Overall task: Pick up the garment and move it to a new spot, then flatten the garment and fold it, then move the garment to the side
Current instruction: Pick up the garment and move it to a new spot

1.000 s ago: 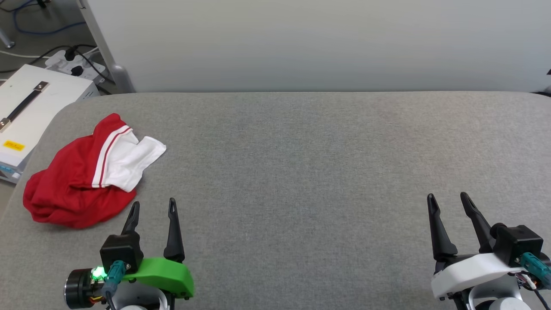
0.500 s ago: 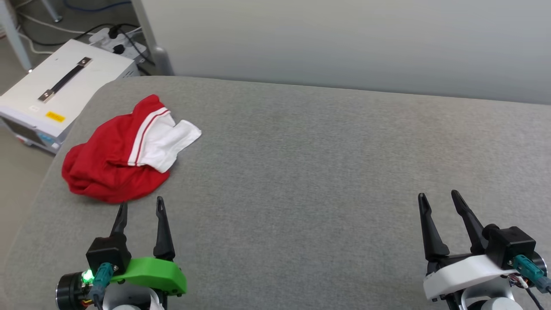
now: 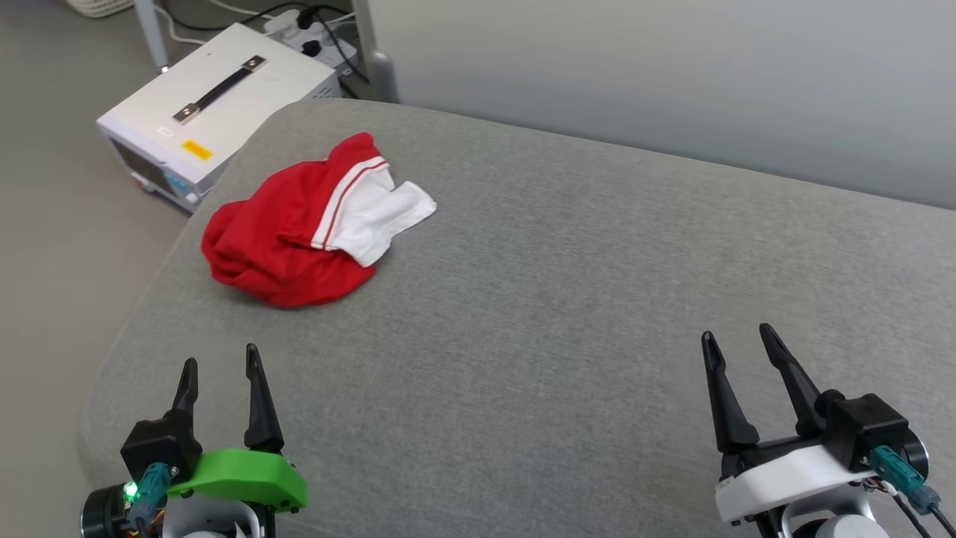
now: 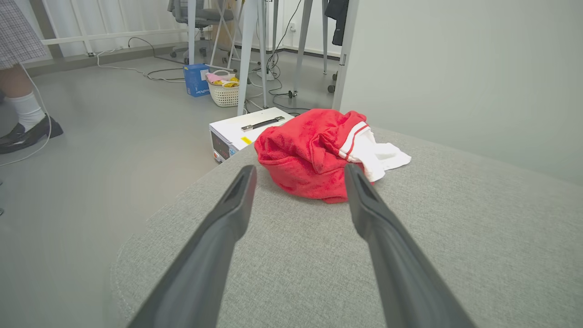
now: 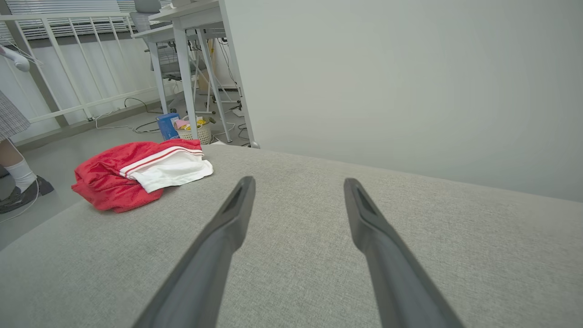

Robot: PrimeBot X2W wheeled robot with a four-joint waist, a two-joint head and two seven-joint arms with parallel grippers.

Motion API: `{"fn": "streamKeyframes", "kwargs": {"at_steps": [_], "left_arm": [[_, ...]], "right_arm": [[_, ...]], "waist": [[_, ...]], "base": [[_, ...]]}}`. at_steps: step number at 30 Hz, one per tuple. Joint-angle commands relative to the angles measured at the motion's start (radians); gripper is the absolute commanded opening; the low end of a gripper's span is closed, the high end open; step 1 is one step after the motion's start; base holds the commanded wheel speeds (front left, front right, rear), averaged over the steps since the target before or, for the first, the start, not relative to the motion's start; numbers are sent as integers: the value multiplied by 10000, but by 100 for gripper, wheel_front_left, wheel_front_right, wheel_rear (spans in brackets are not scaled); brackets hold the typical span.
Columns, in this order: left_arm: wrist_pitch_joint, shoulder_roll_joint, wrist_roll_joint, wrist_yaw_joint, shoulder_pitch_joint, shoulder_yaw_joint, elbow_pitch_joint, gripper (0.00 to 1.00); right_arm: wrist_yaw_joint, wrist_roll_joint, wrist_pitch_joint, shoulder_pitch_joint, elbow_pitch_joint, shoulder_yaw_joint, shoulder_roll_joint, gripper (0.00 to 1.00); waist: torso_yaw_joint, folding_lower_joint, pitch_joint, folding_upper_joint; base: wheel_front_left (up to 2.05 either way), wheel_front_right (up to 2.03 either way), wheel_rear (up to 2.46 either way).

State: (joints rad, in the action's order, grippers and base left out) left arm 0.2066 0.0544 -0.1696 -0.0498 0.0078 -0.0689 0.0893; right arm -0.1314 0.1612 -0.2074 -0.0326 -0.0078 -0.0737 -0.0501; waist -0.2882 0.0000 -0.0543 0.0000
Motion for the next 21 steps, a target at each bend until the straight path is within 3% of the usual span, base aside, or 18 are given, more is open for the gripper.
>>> {"fn": "streamKeyframes", "kwargs": {"at_steps": [1,14,17,21], "left_arm": [[103,-34,-123,-50,-166,-47,41,100],[392,-39,-519,-158,-198,-109,280,100],[456,-40,-583,37,-448,-216,334,100],[539,0,-388,658,-1359,-574,582,100]], "right_arm": [[6,-26,-102,106,-79,-45,-3,100],[7,-26,-386,133,-114,-337,-2,100],[7,-31,-449,221,-136,-406,-1,100],[7,-66,-531,406,-217,-477,-97,100]], "waist": [[-464,0,-89,0],[-1300,0,-287,0],[-1298,0,-440,0],[-1208,0,-801,0]], "base": [[0,0,0],[0,0,0],[0,0,0],[0,0,0]]}}
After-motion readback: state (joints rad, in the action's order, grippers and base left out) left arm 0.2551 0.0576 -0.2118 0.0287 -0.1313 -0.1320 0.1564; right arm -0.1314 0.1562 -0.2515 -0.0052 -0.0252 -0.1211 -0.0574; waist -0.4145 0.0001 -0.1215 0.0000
